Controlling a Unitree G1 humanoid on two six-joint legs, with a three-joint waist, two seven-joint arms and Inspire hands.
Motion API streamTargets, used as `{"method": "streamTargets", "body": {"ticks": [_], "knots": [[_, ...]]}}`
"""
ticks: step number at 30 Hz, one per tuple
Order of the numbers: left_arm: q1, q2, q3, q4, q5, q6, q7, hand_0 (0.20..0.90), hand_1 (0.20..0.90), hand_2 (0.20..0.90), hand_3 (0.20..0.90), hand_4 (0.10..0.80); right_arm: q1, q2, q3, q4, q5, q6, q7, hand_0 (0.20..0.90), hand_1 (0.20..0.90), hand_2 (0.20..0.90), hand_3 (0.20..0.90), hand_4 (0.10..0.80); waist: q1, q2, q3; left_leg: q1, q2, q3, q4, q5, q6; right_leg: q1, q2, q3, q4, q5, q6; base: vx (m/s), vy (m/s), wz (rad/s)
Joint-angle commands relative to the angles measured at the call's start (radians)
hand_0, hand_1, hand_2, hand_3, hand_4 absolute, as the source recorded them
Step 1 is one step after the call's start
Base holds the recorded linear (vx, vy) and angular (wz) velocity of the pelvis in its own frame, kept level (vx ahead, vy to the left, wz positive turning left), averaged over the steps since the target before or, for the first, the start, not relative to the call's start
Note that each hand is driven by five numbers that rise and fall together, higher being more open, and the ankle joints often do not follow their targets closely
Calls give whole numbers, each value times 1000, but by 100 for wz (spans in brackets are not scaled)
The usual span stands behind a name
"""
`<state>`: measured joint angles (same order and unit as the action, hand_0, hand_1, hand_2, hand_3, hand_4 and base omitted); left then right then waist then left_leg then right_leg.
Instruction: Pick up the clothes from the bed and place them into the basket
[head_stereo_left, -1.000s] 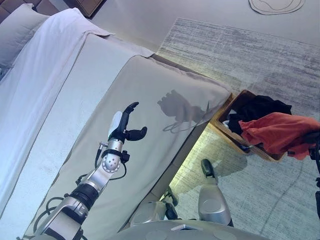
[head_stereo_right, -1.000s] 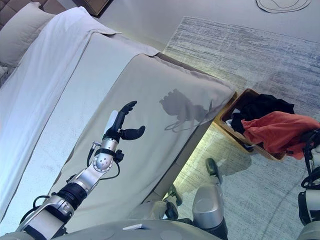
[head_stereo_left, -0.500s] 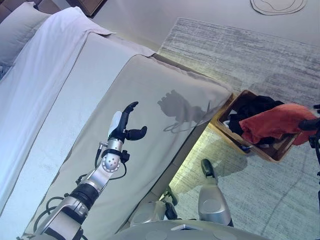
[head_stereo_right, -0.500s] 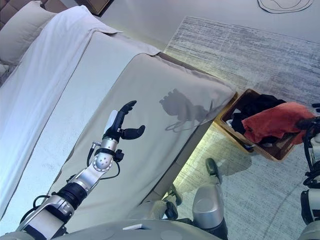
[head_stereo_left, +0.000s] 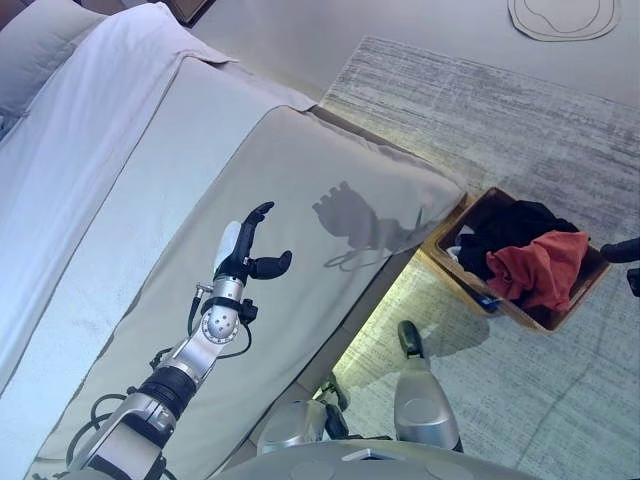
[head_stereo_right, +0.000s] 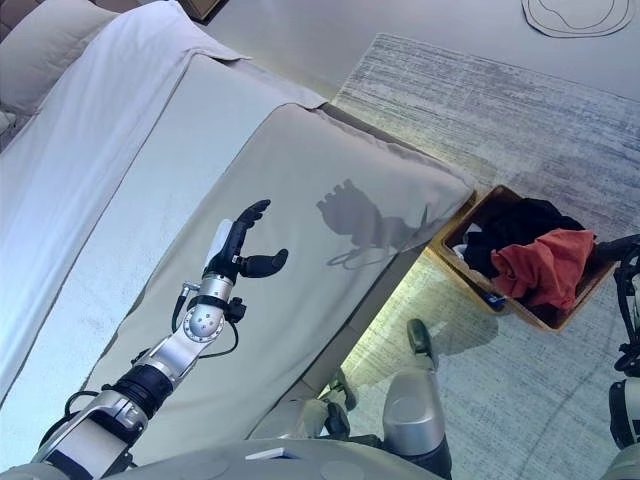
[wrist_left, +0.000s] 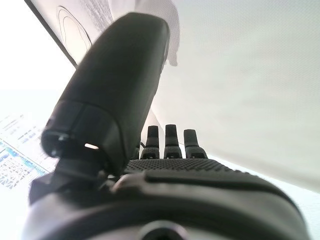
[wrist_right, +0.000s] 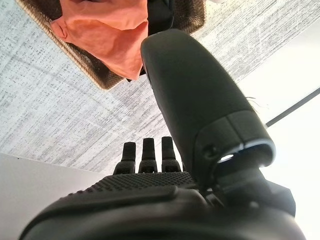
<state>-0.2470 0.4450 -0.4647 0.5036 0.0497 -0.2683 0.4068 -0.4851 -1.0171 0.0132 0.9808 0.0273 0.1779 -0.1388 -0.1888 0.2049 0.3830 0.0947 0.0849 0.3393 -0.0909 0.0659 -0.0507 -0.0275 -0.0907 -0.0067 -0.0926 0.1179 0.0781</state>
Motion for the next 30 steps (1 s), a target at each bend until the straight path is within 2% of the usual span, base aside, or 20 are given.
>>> {"method": "streamTargets", "body": {"ticks": [1,7,14,18,30], "knots": [[-2,62,40,-28,-3,-75,29,900,900,900,900,800,-19,-20,51,8,-8,-66,-26,900,900,900,900,800,19,-123,-148,71,24,-20,4,-100,-36,21,13,6,12,-55,-14,39,-1,3],[-2,43,38,-6,-4,-55,25,900,900,900,900,800,-28,27,65,-71,3,-128,-51,900,900,900,900,800,35,-140,-176,78,26,-37,4,-104,-32,39,12,-7,14,-60,-14,25,9,2],[20,2,59,51,35,-41,46,900,900,900,900,800,14,204,149,-203,-88,-138,-125,900,900,900,900,800,83,-177,-221,75,27,-89,4,-104,-22,68,0,-47,15,-64,-11,28,1,10],[50,-4,74,59,54,-37,59,900,900,900,900,800,28,268,197,-246,-97,-152,-158,900,900,900,900,800,114,-195,-234,68,26,-110,4,-102,-16,81,-6,-68,10,-65,-9,11,-7,16],[141,-36,129,91,51,-41,87,900,900,900,900,800,158,363,257,-414,-269,-207,-233,900,900,900,900,800,176,-217,-271,42,20,-171,4,-101,-2,120,-23,-132,10,-88,0,14,39,21]]}}
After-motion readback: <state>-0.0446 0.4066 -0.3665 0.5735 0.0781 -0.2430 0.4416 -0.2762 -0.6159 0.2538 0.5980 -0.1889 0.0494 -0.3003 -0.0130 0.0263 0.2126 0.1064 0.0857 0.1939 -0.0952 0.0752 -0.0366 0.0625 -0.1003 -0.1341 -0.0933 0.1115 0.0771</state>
